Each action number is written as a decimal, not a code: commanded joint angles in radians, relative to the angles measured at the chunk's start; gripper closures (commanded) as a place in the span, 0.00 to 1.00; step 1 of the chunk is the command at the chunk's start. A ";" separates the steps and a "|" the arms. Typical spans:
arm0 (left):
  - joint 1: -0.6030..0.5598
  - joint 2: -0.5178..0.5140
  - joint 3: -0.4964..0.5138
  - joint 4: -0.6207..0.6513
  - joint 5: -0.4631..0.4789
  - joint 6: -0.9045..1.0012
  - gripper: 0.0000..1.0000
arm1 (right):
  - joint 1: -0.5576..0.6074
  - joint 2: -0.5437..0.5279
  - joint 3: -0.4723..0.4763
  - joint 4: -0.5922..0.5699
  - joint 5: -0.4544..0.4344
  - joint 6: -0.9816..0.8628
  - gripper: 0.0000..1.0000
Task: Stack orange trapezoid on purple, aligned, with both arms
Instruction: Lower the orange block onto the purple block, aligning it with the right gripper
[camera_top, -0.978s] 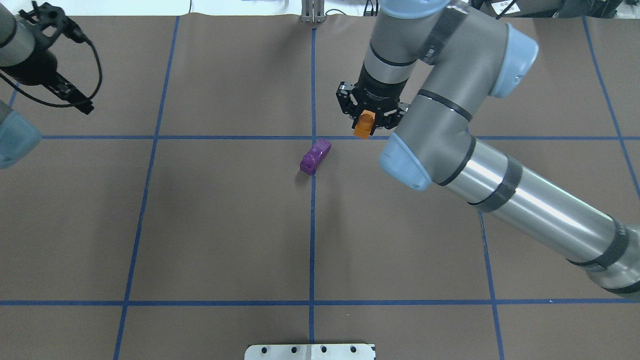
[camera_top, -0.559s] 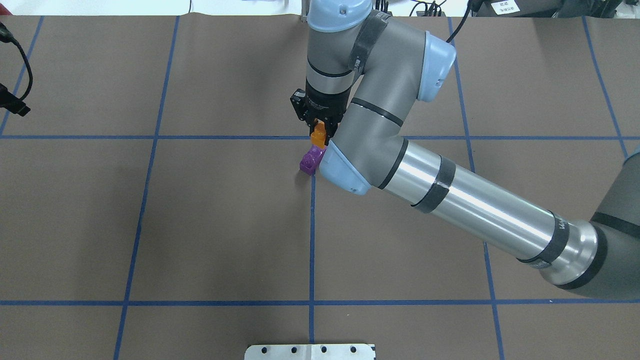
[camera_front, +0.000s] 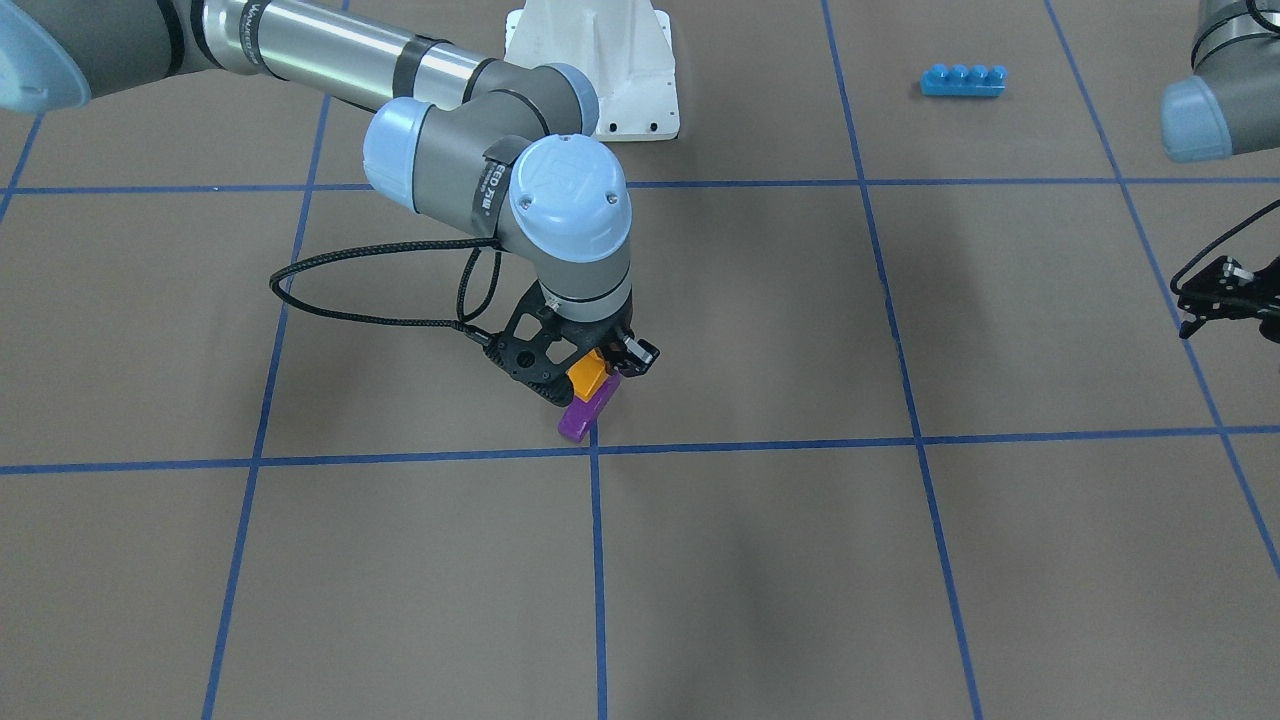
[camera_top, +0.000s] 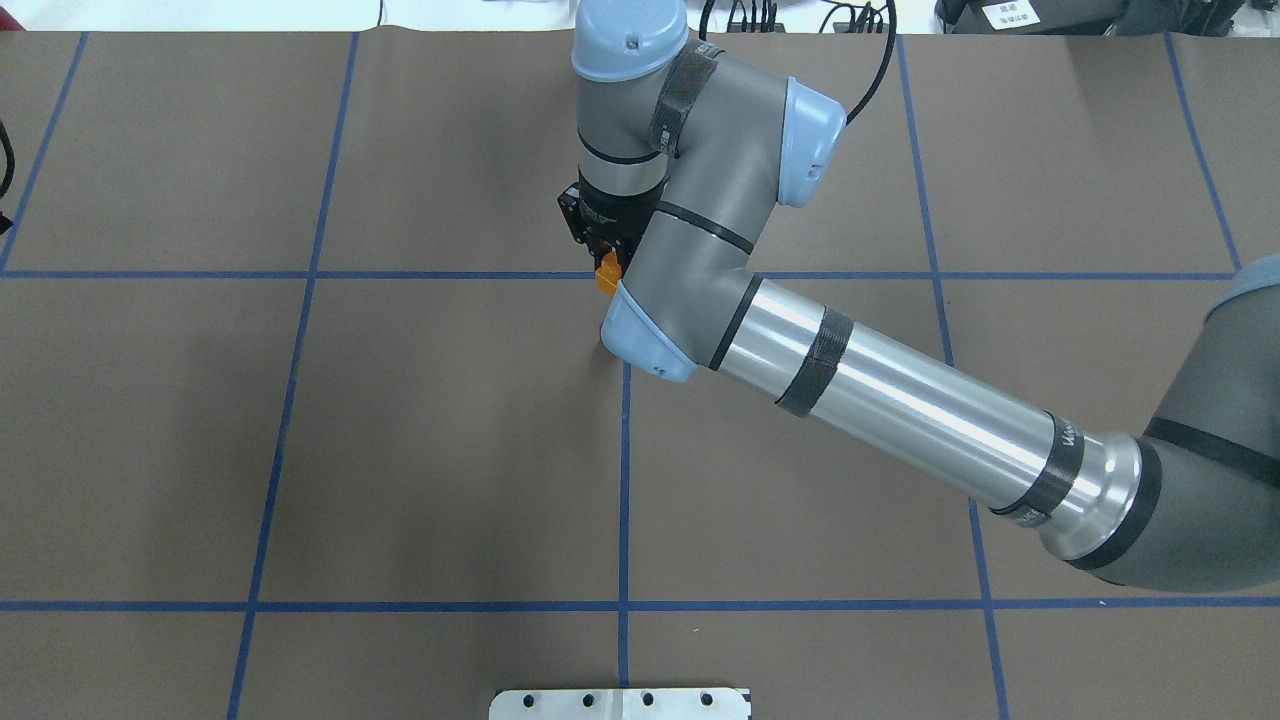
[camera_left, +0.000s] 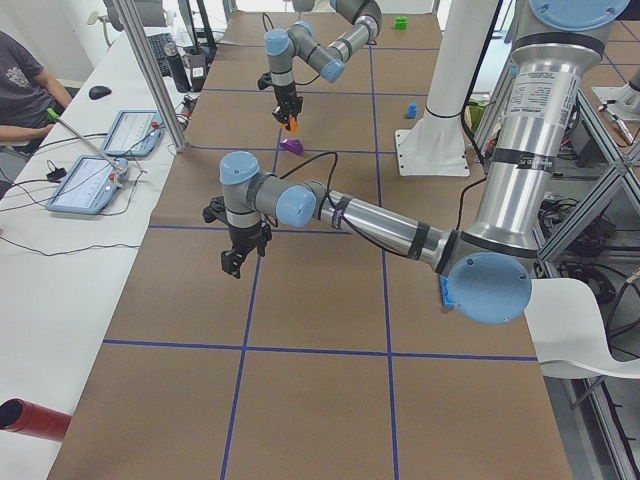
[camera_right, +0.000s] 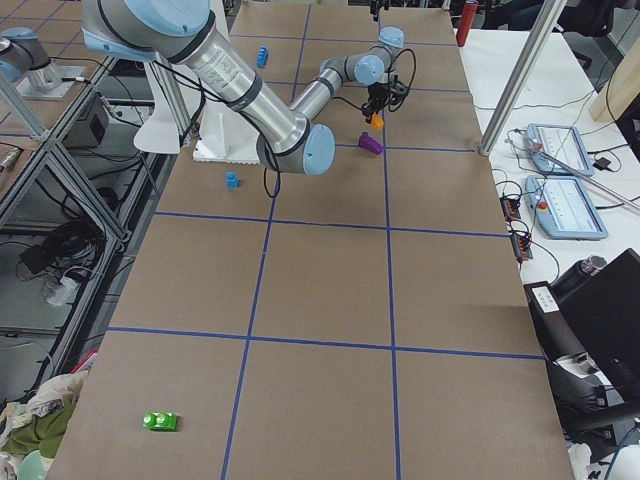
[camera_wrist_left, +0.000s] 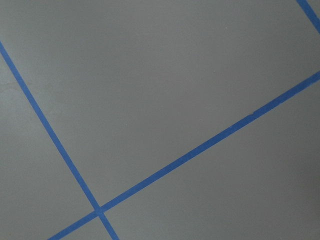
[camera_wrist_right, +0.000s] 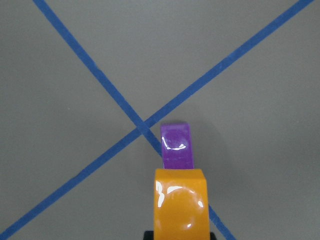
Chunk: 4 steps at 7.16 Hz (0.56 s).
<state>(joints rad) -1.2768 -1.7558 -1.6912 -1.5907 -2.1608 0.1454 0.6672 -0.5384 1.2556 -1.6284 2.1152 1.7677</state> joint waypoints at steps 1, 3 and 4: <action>0.004 0.001 0.002 0.000 0.006 0.000 0.00 | -0.030 -0.003 -0.028 0.016 -0.001 0.061 1.00; 0.004 0.001 0.008 -0.002 0.006 0.000 0.00 | -0.038 -0.003 -0.051 0.051 -0.003 0.061 1.00; 0.005 0.001 0.010 -0.002 0.006 -0.001 0.00 | -0.037 -0.003 -0.053 0.051 -0.003 0.061 1.00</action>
<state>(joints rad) -1.2728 -1.7549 -1.6844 -1.5917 -2.1554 0.1450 0.6312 -0.5414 1.2084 -1.5836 2.1125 1.8276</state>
